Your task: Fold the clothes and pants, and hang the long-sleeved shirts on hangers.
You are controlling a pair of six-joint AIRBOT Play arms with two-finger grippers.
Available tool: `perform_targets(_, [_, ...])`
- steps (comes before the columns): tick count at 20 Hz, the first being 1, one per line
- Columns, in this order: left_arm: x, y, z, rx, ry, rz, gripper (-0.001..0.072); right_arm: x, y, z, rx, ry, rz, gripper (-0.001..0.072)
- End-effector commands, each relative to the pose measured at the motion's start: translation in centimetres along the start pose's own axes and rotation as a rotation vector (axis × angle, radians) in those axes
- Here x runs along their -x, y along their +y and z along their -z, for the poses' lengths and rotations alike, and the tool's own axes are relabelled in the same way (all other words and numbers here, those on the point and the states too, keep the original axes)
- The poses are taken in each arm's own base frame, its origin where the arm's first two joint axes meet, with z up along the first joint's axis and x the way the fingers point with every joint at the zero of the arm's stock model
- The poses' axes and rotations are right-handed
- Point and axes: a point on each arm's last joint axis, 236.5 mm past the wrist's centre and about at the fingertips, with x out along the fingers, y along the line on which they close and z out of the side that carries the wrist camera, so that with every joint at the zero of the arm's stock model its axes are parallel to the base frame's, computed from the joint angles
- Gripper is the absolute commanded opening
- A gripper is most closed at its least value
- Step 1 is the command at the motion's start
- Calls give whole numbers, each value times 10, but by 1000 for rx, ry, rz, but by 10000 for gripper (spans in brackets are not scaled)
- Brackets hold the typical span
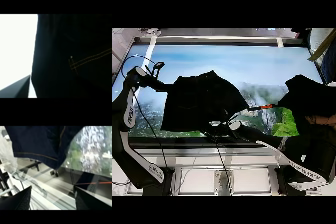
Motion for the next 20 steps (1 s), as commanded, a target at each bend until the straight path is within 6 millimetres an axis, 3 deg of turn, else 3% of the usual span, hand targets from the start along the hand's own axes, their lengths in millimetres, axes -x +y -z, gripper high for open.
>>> perform_targets(1, [-3, -13, 3, -40, 29, 24, 57, 0, 0, -4, -3, -16, 2, 590])
perform_targets(5, [1, -40, 8, -46, 87, 68, 43, 3, -1, -12, 4, -20, 1, 591])
perform_targets(9, [39, -48, -2, 135, 55, 48, 42, 9, -8, -30, 43, -34, 20, 591])
perform_targets(14, [81, -71, 6, 170, 88, 72, 42, 10, -12, -44, 37, -87, 33, 589])
perform_targets(17, [86, -73, 5, 183, 82, 69, 43, 9, -13, -46, 25, -97, 36, 551])
perform_targets(20, [84, -75, 5, 181, 87, 71, 43, 0, -28, -40, -60, -62, 61, 551])
